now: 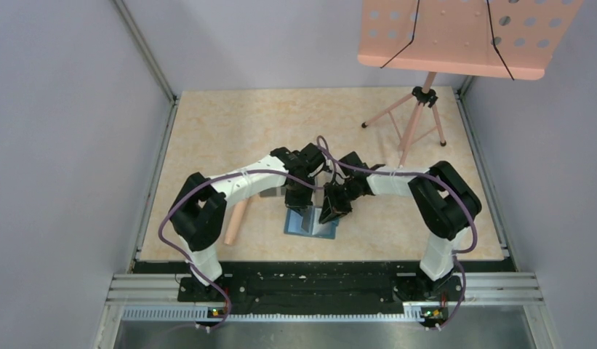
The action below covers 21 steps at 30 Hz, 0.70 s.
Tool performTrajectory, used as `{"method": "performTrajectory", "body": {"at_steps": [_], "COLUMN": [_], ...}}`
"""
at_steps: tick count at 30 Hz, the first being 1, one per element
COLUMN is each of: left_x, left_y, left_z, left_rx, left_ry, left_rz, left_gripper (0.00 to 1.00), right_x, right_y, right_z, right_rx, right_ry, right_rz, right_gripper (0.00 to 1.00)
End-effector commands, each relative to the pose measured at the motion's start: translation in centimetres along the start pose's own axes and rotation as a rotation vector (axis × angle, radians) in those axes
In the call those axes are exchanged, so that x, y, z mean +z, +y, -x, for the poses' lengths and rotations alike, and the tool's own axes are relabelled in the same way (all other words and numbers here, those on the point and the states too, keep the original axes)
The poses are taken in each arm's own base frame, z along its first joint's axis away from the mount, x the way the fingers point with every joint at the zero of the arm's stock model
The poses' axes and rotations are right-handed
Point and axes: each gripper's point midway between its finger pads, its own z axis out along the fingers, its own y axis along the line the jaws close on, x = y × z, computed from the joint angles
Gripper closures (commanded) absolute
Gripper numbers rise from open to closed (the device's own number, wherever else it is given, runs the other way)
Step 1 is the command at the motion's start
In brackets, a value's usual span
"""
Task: Put the credit cards into the card holder
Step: Turn over the card slot in the card holder.
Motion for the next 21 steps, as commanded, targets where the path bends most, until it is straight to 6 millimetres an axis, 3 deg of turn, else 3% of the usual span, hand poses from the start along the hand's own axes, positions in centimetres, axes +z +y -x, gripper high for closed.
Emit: {"method": "performTrajectory", "body": {"at_steps": [1,12,21], "left_x": [-1.3,-1.0,-1.1], "left_y": [-0.1,-1.5,0.3], "left_z": [0.9,2.0,2.2], "left_rx": [-0.016,-0.022,-0.022], "left_ry": [-0.020,-0.002,-0.002], "left_rz": [0.012,-0.005,0.112], "left_gripper": [1.00,1.00,1.00], "right_x": [-2.0,-4.8,-6.7], "right_y": [0.0,-2.4,-3.3], "right_z": [1.7,2.8,2.8], "right_rx": [-0.097,-0.148,-0.163], "right_ry": [-0.084,-0.166,-0.192], "right_rz": [-0.138,-0.366,-0.488], "right_gripper": [0.82,0.80,0.80]}}
